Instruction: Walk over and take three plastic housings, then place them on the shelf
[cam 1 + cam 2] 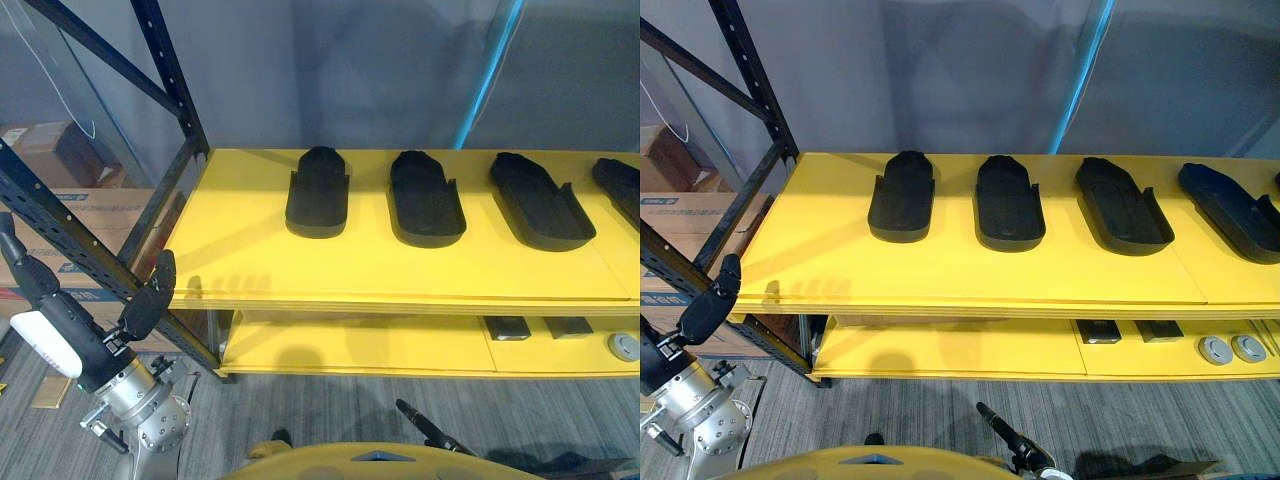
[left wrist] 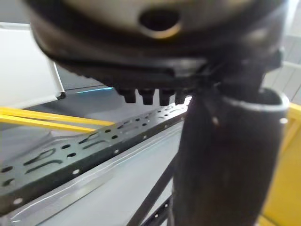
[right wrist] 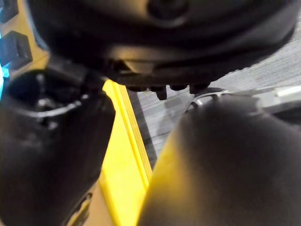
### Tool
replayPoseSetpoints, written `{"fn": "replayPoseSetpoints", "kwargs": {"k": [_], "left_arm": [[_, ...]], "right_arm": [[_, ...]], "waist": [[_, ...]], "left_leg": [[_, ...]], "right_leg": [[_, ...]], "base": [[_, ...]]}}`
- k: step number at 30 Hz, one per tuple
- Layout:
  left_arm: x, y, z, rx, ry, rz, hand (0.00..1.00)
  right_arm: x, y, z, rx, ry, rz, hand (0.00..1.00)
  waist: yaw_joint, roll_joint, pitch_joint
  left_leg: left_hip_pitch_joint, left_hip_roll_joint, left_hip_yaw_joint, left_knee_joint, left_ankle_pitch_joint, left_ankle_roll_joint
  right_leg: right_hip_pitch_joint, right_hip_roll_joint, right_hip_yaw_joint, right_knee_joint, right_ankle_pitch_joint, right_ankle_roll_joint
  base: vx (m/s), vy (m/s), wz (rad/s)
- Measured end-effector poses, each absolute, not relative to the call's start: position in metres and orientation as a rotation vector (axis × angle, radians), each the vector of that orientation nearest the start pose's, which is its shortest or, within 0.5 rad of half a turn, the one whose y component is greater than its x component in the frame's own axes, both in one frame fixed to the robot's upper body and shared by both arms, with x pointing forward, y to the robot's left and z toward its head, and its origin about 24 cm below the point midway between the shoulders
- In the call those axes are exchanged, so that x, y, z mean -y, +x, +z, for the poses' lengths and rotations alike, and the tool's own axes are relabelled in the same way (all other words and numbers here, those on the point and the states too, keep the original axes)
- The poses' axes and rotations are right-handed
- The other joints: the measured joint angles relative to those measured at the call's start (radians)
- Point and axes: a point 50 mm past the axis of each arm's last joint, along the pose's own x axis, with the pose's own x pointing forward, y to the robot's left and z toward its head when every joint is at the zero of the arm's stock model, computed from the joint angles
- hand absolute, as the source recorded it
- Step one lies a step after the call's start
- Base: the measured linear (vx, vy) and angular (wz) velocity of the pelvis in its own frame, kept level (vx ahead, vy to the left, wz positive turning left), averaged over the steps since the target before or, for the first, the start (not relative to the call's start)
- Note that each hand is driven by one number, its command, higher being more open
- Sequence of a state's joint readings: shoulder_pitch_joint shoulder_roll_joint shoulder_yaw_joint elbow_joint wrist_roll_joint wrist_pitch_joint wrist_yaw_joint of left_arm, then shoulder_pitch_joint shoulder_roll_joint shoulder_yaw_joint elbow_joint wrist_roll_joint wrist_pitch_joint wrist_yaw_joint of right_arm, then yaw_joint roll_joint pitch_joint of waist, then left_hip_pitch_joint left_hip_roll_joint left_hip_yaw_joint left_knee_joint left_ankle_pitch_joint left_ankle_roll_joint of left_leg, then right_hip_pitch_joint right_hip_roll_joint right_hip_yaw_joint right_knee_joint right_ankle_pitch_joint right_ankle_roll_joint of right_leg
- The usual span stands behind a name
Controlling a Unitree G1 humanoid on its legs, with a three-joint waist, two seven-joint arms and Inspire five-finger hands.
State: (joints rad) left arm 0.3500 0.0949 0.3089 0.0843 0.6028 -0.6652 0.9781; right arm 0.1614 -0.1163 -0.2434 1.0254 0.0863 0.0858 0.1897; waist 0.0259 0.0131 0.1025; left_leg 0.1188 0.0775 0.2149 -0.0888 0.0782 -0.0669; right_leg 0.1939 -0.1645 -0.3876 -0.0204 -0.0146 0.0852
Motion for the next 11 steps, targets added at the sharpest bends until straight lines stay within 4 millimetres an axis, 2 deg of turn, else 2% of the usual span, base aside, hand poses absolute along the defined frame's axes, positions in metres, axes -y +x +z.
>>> {"fn": "replayPoseSetpoints", "kwargs": {"k": [1, 2, 4, 5, 7, 8, 10, 11], "left_arm": [[-0.253, 0.132, 0.023, 0.388, 0.637, 0.936, 1.0], [-0.252, 0.132, 0.02, 0.367, 0.634, 0.934, 1.0], [-0.253, 0.123, -0.011, 0.164, 0.601, 0.937, 1.0], [-0.254, 0.119, -0.02, 0.1, 0.592, 0.946, 1.0], [-0.258, 0.101, -0.056, -0.177, 0.537, 0.941, 1.0], [-0.258, 0.094, -0.066, -0.261, 0.516, 0.936, 1.0], [-0.255, 0.065, -0.102, -0.575, 0.463, 0.873, 1.0], [-0.253, 0.058, -0.109, -0.652, 0.442, 0.848, 1.0]], "right_arm": [[0.217, 0.059, -0.164, -1.212, 0.229, -0.208, 1.0], [0.217, 0.058, -0.164, -1.213, 0.229, -0.208, 1.0], [0.217, 0.057, -0.165, -1.228, 0.234, -0.209, 1.0], [0.216, 0.057, -0.165, -1.233, 0.237, -0.209, 1.0], [0.214, 0.053, -0.167, -1.262, 0.259, -0.214, 1.0], [0.213, 0.053, -0.168, -1.265, 0.267, -0.218, 1.0], [0.211, 0.053, -0.168, -1.272, 0.28, -0.22, 1.0], [0.211, 0.053, -0.168, -1.273, 0.288, -0.225, 1.0]], "waist": [[-0.002, 0.0, 0.0], [-0.002, 0.0, 0.0], [-0.002, -0.003, 0.002], [-0.003, -0.004, 0.002], [-0.001, -0.014, 0.003], [0.0, -0.016, 0.004], [0.0, -0.025, 0.01], [0.001, -0.028, 0.012]], "left_leg": [[-0.003, 0.001, -0.005, 0.0, 0.001, -0.003], [-0.004, 0.002, -0.006, 0.0, 0.001, -0.003], [-0.007, 0.002, -0.014, 0.0, 0.002, -0.005], [-0.007, 0.002, -0.015, 0.0, 0.002, -0.005], [-0.006, 0.001, -0.024, 0.0, 0.002, -0.005], [-0.006, 0.0, -0.026, 0.0, 0.002, -0.005], [-0.005, 0.0, -0.031, 0.0, 0.003, -0.003], [-0.004, 0.0, -0.031, 0.0, 0.003, -0.004]], "right_leg": [[0.0, 0.001, -0.006, 0.0, -0.001, 0.001], [0.0, 0.001, -0.007, 0.0, -0.001, 0.001], [0.001, 0.002, -0.015, 0.0, -0.003, 0.006], [0.002, 0.002, -0.017, 0.0, -0.003, 0.007], [0.009, 0.002, -0.025, 0.0, -0.008, 0.013], [0.01, 0.002, -0.027, 0.0, -0.007, 0.013], [0.019, 0.002, -0.034, -0.002, -0.009, 0.016], [0.021, 0.002, -0.034, -0.002, -0.009, 0.017]], "base": [[-0.04, -0.004, 0.07], [-0.03, -0.01, 0.1], [-0.01, -0.009, 0.08], [0.0, -0.006, 0.07], [0.02, -0.013, 0.11], [0.04, -0.015, 0.13], [0.04, -0.014, 0.09], [0.03, -0.009, 0.03]]}}
